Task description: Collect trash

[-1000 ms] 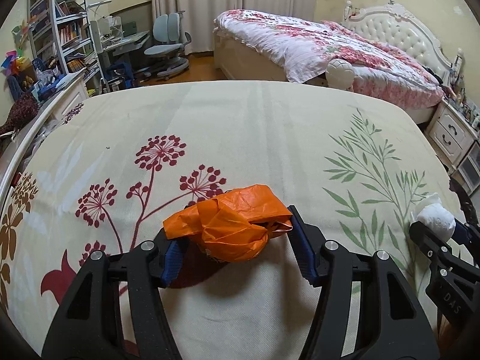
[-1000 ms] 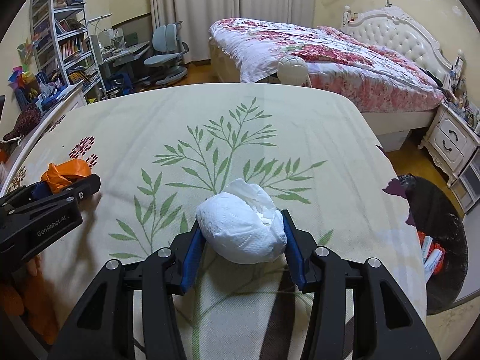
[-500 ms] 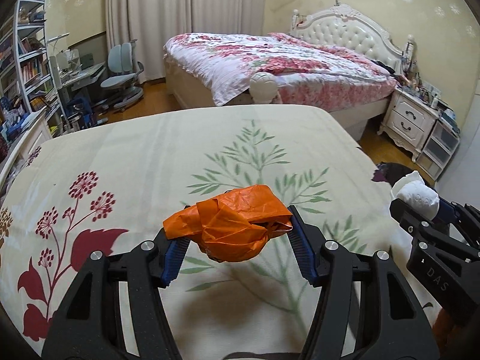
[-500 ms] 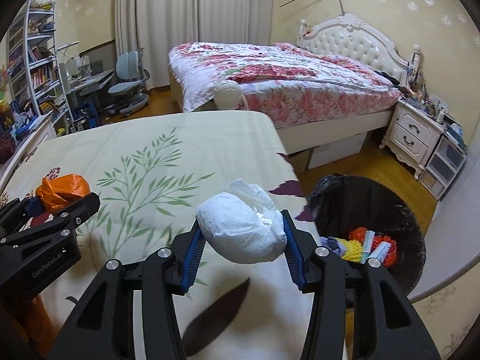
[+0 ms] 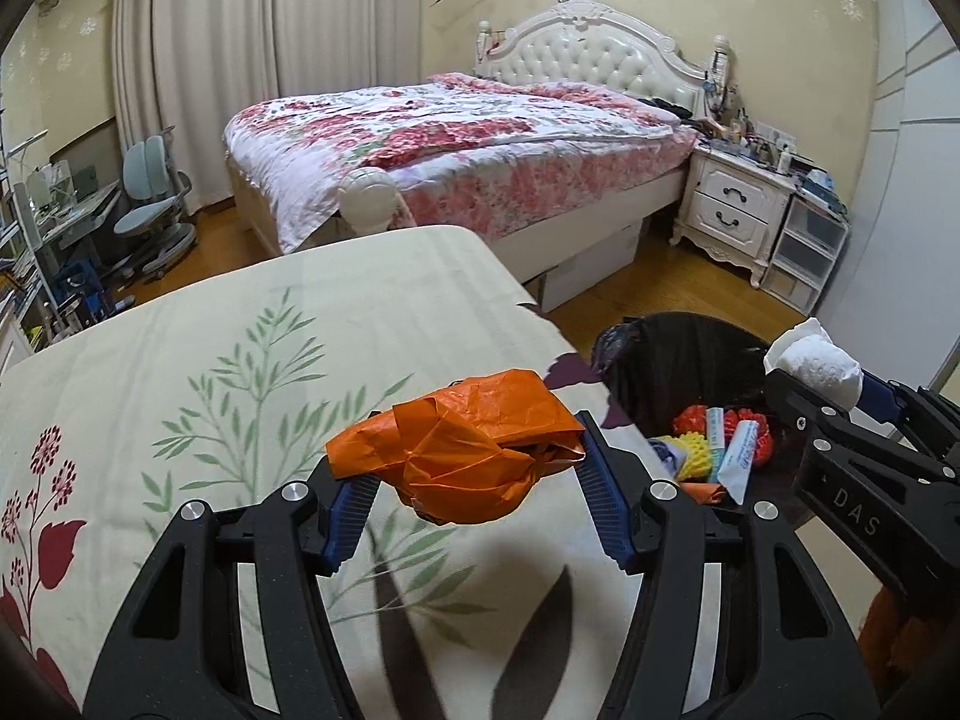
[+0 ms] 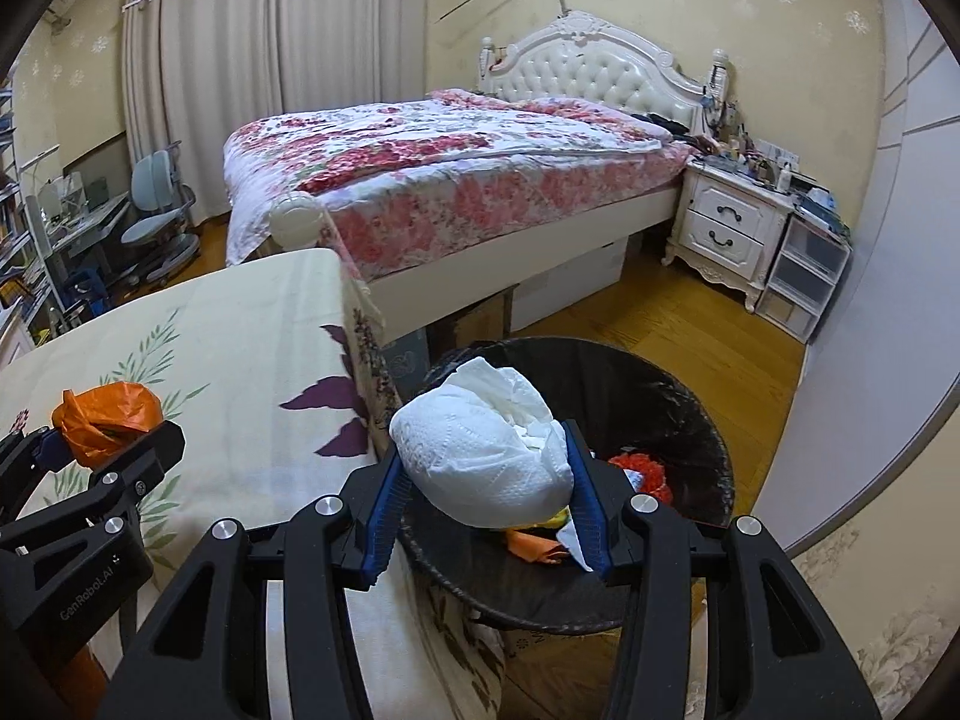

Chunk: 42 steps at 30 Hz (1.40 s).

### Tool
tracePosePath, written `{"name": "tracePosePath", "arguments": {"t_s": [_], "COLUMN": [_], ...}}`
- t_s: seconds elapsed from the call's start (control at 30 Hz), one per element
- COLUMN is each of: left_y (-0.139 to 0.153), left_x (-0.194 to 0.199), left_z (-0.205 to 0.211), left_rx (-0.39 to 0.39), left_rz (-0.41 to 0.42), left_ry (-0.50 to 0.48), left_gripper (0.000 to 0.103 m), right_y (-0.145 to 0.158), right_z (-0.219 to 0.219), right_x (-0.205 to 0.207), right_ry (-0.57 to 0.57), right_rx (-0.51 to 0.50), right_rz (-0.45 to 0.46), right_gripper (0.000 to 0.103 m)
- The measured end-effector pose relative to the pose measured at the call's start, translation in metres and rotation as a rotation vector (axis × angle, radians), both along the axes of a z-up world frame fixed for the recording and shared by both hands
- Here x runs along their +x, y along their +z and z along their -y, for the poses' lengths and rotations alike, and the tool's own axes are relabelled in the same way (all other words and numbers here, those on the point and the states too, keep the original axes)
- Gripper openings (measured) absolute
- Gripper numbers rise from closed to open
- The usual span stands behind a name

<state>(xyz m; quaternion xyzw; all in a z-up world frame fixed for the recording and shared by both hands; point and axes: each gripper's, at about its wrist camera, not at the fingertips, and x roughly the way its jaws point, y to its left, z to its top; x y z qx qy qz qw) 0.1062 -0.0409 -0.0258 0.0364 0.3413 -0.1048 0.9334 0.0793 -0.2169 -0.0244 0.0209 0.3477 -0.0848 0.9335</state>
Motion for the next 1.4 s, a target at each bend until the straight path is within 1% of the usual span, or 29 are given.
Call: {"name": "tracePosePath", "arguments": {"t_s": [0.27,0.57,0.6,0.63,0.7,0.77,0.83,0.9,1.0,1.1,1.23,1.4], "left_y": [-0.007,-0.012,-0.012,-0.012,-0.012,-0.012,-0.013,-0.013,-0.012,-0.010,-0.003,0.005], "left_x": [0.019,0.039,0.040,0.041,0.042,0.043,0.043,0.043,0.042,0.042,0.039,0.028], "left_z": [0.048,0.081,0.084,0.086,0.088,0.090,0.091,0.091,0.088,0.086,0.082,0.073], "left_rx": [0.013,0.034,0.038,0.043,0.043,0.045,0.055,0.065,0.059,0.063,0.061,0.049], "left_rz": [0.001,0.002,0.004,0.007,0.015,0.012,0.012,0.019,0.018,0.019,0.034,0.047], "left_ry": [-0.060,-0.091,-0.092,-0.093,-0.091,-0.097,-0.098,-0.091,-0.083,-0.074,-0.062,-0.045], "left_gripper": [0.060,0.061,0.063,0.072,0.079,0.081,0.086,0.087,0.090,0.090,0.091,0.092], "right_y": [-0.010,-0.022,-0.022,-0.023,-0.024,-0.024,-0.025,-0.025,-0.024,-0.023,-0.018,-0.011], "right_z": [0.041,0.066,0.069,0.071,0.076,0.076,0.075,0.075,0.075,0.073,0.072,0.069], "right_x": [0.009,0.024,0.025,0.025,0.025,0.025,0.025,0.023,0.024,0.023,0.018,0.005], "right_ry": [-0.086,-0.142,-0.146,-0.150,-0.153,-0.161,-0.164,-0.169,-0.167,-0.166,-0.169,-0.177], "right_rx": [0.013,0.030,0.032,0.034,0.037,0.035,0.032,0.029,0.029,0.025,0.025,0.019], "right_rz": [-0.006,-0.017,-0.015,-0.015,-0.018,-0.018,-0.019,-0.017,-0.017,-0.018,-0.004,0.005], "right_gripper": [0.048,0.049,0.050,0.051,0.053,0.056,0.059,0.061,0.062,0.063,0.069,0.071]}}
